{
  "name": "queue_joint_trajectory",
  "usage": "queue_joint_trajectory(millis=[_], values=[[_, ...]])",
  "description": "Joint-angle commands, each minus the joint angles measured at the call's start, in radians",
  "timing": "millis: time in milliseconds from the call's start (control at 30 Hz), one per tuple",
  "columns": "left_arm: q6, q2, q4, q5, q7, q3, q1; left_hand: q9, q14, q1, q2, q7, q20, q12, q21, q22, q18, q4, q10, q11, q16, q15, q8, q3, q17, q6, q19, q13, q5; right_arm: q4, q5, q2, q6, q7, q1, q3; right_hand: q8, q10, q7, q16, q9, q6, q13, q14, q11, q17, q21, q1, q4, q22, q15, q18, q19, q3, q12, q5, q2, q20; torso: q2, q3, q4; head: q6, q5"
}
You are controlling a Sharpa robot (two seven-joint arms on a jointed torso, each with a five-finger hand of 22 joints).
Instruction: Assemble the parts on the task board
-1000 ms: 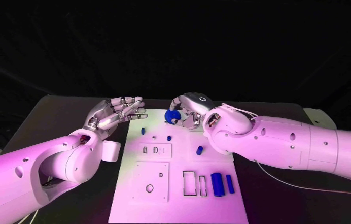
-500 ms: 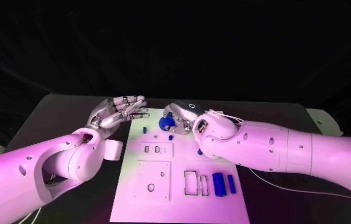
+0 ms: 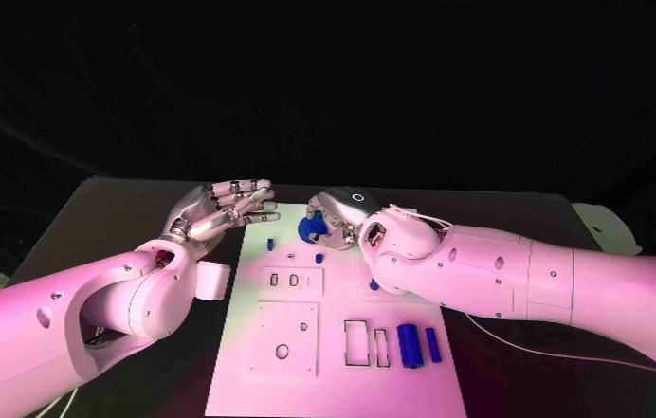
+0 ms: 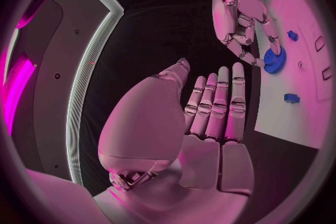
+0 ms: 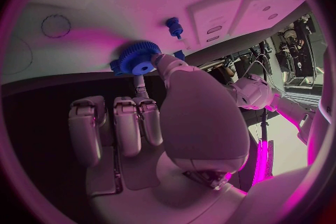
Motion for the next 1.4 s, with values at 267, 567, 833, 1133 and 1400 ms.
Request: queue_joint_trajectory(millis=[267, 567, 833, 1133, 1400], values=[[0.011, 0.002, 0.001, -0.001, 0.008, 0.001, 0.001, -0.002, 0.007, -0.004, 0.004, 0.032, -0.002, -0.003, -0.004, -0.002, 0.006, 0.0, 0.003, 0.0, -0.003, 0.003, -0.004, 0.005, 0.002, 0.004, 0.008, -0.001, 0.001, -0.01, -0.018, 0.004, 0.025, -0.012, -0.002, -0.002, -0.055, 0.108, 0.003, 0.003, -0.014, -0.033, 0.263, 0.104, 0.015, 0.263, 0.005, -0.049, 0.01, 0.263, 0.011, -0.014, 0.108, -0.005, 0.003, -0.067, -0.018, 0.005, 0.0, -0.0011, -0.0014, 0.001, 0.001], [0.011, 0.002, 0.001, -0.001, 0.007, 0.001, 0.001, -0.002, 0.007, -0.004, 0.004, 0.032, -0.002, -0.003, -0.004, -0.002, 0.006, 0.0, 0.003, 0.0, -0.003, 0.003, -0.004, 0.005, 0.002, 0.004, 0.008, -0.001, 0.001, -0.014, 0.015, 0.002, 0.085, -0.002, -0.002, -0.002, -0.101, 0.108, 0.008, 0.003, -0.014, -0.027, 0.263, 0.104, 0.023, 0.263, 0.005, -0.224, 0.043, 0.263, 0.021, -0.014, 0.108, -0.131, 0.003, -0.117, 0.039, 0.02, 0.0, -0.0011, -0.0002, 0.0, 0.001], [0.013, 0.001, 0.002, -0.001, 0.007, 0.001, 0.001, -0.002, 0.007, -0.006, 0.003, 0.032, -0.002, -0.006, -0.005, -0.003, 0.005, -0.001, 0.004, 0.001, -0.005, 0.003, -0.005, 0.006, 0.002, 0.004, 0.008, -0.001, 0.001, -0.023, 0.028, 0.0, 0.11, -0.002, -0.003, -0.002, -0.101, 0.108, 0.004, 0.003, -0.01, -0.013, 0.263, 0.104, 0.019, 0.263, 0.005, -0.208, 0.04, 0.263, 0.018, -0.014, 0.108, -0.126, 0.003, -0.097, 0.045, 0.018, 0.0, -0.0005, -0.0017, -0.002, 0.001], [0.013, 0.0, 0.001, -0.001, 0.007, 0.001, 0.001, -0.002, 0.007, -0.006, 0.003, 0.032, -0.002, -0.006, -0.005, -0.003, 0.005, -0.001, 0.004, 0.001, -0.005, 0.003, -0.005, 0.006, 0.002, 0.004, 0.008, -0.001, 0.001, -0.027, 0.031, -0.005, 0.1, -0.009, -0.006, -0.002, -0.103, 0.108, 0.002, 0.003, -0.009, -0.009, 0.263, 0.104, 0.017, 0.263, 0.005, -0.203, 0.04, 0.263, 0.017, -0.014, 0.108, -0.122, 0.003, -0.086, 0.05, 0.016, 0.0, 0.0001, -0.0004, -0.002, 0.0], [0.013, -0.001, 0.0, -0.001, 0.008, 0.001, 0.001, -0.002, 0.007, -0.006, 0.003, 0.033, -0.002, -0.006, -0.005, -0.003, 0.005, -0.001, 0.003, 0.001, -0.005, 0.003, -0.006, 0.006, 0.002, 0.004, 0.008, -0.001, 0.001, 0.042, 0.036, -0.067, -0.019, 0.015, -0.009, -0.001, -0.109, 0.108, 0.0, 0.003, -0.007, -0.003, 0.263, 0.104, 0.015, 0.263, 0.005, -0.184, 0.035, 0.263, 0.014, -0.014, 0.108, -0.107, 0.003, -0.054, 0.052, 0.013, 0.0, 0.0, -0.0006, 0.002, -0.001]])
